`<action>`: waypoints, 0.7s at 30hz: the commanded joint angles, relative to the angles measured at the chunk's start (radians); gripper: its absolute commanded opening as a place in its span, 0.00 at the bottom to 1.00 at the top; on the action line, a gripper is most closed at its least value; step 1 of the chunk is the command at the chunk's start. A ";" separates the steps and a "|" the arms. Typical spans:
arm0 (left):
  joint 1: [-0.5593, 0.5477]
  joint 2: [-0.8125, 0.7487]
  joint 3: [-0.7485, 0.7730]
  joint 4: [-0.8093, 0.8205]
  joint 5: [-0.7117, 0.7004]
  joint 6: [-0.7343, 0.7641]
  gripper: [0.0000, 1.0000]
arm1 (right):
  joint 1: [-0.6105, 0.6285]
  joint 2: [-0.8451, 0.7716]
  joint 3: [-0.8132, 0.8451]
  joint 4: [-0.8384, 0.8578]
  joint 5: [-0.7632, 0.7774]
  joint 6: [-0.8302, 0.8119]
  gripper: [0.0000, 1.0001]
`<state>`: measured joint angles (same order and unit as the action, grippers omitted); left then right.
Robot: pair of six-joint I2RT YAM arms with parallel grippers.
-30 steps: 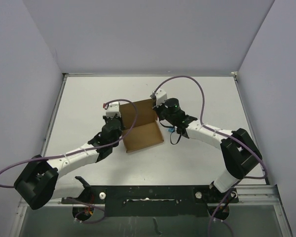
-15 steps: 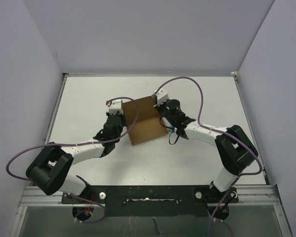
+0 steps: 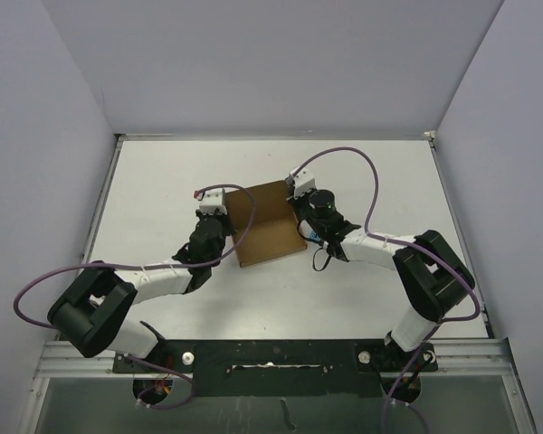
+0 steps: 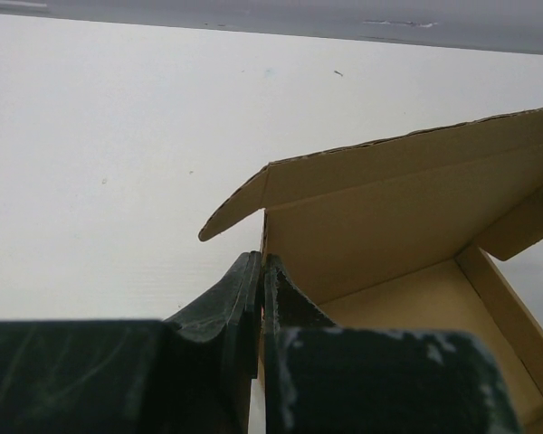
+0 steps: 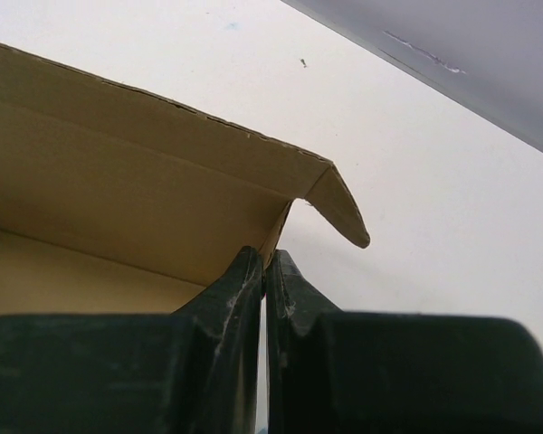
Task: Fold the paper box
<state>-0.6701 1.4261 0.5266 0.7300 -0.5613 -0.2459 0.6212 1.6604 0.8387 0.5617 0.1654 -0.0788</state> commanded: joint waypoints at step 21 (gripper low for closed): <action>-0.135 -0.030 -0.059 0.100 -0.054 -0.044 0.00 | 0.055 -0.135 -0.090 -0.048 -0.047 0.051 0.07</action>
<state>-0.7658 1.4239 0.4793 0.7975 -0.6727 -0.2577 0.6350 1.5692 0.7662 0.5137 0.1944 -0.0341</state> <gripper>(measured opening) 0.013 0.069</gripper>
